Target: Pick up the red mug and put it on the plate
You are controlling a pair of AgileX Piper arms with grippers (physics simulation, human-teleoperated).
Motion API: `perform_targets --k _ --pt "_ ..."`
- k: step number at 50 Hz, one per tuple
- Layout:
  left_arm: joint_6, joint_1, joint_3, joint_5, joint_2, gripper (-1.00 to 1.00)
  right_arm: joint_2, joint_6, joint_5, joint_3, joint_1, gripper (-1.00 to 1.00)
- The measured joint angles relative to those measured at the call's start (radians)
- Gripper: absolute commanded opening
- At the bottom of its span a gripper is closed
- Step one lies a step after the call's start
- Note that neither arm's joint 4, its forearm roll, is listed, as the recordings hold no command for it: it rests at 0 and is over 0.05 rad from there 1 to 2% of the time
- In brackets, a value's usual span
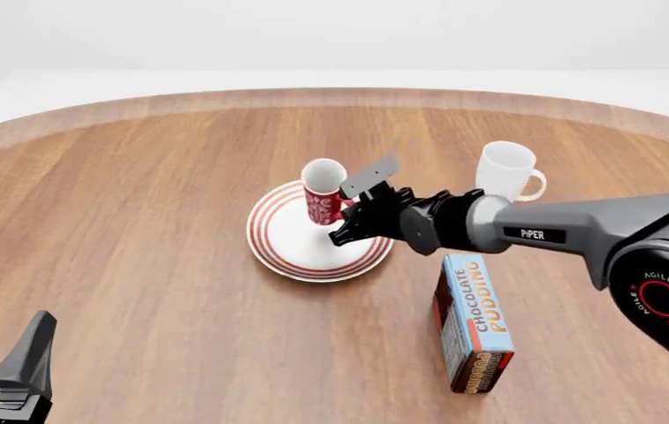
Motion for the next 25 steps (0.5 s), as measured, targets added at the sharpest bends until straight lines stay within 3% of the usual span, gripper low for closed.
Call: perform_targets --k 25 --pt "0.0 0.0 0.0 0.0 0.0 1.0 0.025 0.011 -0.016 0.014 -0.003 -1.0"
